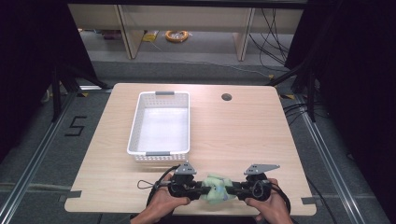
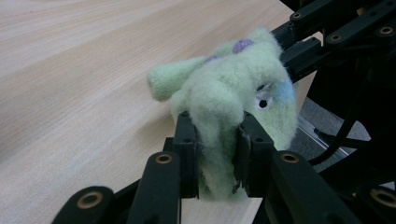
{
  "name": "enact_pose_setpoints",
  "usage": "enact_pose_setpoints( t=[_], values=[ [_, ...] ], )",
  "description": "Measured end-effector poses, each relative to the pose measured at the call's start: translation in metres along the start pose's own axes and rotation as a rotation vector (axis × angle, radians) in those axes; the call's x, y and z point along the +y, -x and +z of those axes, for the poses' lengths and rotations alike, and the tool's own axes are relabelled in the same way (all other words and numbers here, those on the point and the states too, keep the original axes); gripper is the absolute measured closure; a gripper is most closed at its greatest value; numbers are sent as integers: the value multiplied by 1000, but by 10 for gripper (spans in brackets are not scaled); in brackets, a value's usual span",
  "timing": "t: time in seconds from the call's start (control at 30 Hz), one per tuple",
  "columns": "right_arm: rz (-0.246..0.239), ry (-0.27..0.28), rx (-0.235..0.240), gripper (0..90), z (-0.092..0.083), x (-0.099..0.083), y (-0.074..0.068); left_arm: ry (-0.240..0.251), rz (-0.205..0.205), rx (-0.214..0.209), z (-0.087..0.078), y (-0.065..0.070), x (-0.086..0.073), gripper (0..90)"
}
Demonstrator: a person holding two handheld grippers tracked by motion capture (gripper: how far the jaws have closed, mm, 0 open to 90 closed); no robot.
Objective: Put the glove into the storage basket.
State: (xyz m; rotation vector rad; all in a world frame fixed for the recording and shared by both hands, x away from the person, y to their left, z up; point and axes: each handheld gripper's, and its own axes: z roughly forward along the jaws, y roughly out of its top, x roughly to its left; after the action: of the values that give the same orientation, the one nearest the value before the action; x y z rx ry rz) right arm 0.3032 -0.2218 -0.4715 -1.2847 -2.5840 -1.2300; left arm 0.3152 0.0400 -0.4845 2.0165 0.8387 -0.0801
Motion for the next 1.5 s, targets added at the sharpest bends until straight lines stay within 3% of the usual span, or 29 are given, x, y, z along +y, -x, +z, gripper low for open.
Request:
enact_pose_setpoints(
  t=[0.1,0.13,0.23,0.27,0.3,0.33,0.37,0.43,0.47,0.6,0.73,0.9,0.97,1.07,1.23,1.27,1.37,1.4,1.43,1.47,1.5],
  values=[
    [-9,3,13,728,-1,5,3,17,3,-2,-4,1,5,721],
    [19,-9,6,728,-3,7,-1,16,6,4,-5,1,6,720],
    [2,1,5,729,-8,15,-4,26,8,-2,-15,1,14,720],
    [-32,13,6,729,-9,18,-2,34,8,0,-17,1,16,721],
    [-36,14,1,728,-10,21,-3,38,14,4,-21,1,19,720],
    [-42,20,27,729,-10,26,-3,49,15,4,-25,0,23,720],
    [-49,26,-2,729,-12,32,-5,52,25,14,-30,-1,27,720],
    [-63,31,23,728,-13,44,-8,63,23,23,-38,-4,34,720],
    [-66,31,4,728,-14,50,-10,66,16,20,-42,-6,36,720],
    [-71,43,29,728,-16,74,-14,94,-23,13,-61,-16,50,719],
    [-100,58,41,728,-10,102,-18,106,-8,60,-81,-27,62,719],
    [-111,35,61,728,3,132,-21,108,-77,67,-97,-47,70,718],
    [-128,17,43,728,8,143,-24,103,-69,94,-103,-51,72,718],
    [-131,4,57,728,16,158,-27,105,-83,102,-110,-60,76,718],
    [-127,-4,65,728,24,172,-29,103,-93,114,-118,-71,78,718],
    [-165,6,62,728,26,174,-28,98,-92,115,-119,-73,78,718],
    [-113,-13,75,728,28,178,-32,100,-100,120,-121,-77,79,718],
    [-142,-7,70,728,29,180,-29,99,-102,125,-121,-79,80,718],
    [-129,-15,63,728,30,181,-30,95,-106,121,-122,-80,81,718],
    [-163,-7,66,728,32,184,-28,96,-105,128,-122,-82,81,718],
    [-133,-18,60,728,32,185,-29,91,-105,132,-123,-84,83,718]
  ],
)
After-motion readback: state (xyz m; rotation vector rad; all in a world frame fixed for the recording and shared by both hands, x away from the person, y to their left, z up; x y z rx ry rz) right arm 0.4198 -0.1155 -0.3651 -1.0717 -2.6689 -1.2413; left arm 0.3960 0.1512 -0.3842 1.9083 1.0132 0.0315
